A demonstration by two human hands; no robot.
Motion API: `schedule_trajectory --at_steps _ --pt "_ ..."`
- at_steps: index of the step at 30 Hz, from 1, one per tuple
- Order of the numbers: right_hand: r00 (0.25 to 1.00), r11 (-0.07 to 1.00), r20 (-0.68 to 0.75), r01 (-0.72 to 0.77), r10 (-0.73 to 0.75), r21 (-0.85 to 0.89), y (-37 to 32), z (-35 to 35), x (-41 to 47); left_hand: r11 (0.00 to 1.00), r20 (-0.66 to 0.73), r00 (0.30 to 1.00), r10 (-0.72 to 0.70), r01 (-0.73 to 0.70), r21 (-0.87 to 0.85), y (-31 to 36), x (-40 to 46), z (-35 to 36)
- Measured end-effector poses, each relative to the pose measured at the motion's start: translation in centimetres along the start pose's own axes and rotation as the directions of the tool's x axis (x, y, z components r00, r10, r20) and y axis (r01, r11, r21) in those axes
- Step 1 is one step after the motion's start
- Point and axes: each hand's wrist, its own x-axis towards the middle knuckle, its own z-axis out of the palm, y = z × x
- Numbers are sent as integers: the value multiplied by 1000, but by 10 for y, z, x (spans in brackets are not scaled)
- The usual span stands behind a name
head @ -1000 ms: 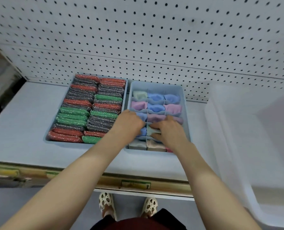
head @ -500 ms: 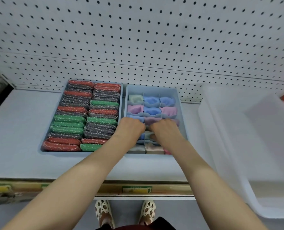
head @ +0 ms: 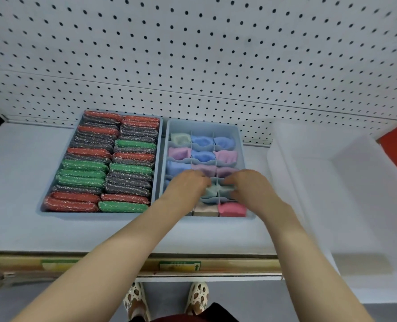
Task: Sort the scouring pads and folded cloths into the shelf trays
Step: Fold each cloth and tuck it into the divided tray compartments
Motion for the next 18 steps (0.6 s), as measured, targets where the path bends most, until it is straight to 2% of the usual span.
schedule_trajectory --at_steps 2,7,10,13,16,18 --pt "999 994 -11 41 -42 -100 -7 6 5 997 24 999 -38 36 68 6 9 2" --pt "1000 997 -28 8 -10 -73 -9 18 10 992 19 996 -82 80 97 10 11 6" --pt "998 998 -63 30 -26 64 -7 12 4 999 -20 998 -51 51 -7 7 6 1" --pt "995 974 -91 52 -33 220 4 1 -13 981 -111 993 35 -55 -186 -3 -10 -6" --pt "995 975 14 98 -103 201 2 1 -29 979 7 995 96 -93 -183 -5 -27 -11" --pt "992 988 -19 126 -125 91 -5 5 -29 990 53 994 99 -93 -106 2 -28 -12"
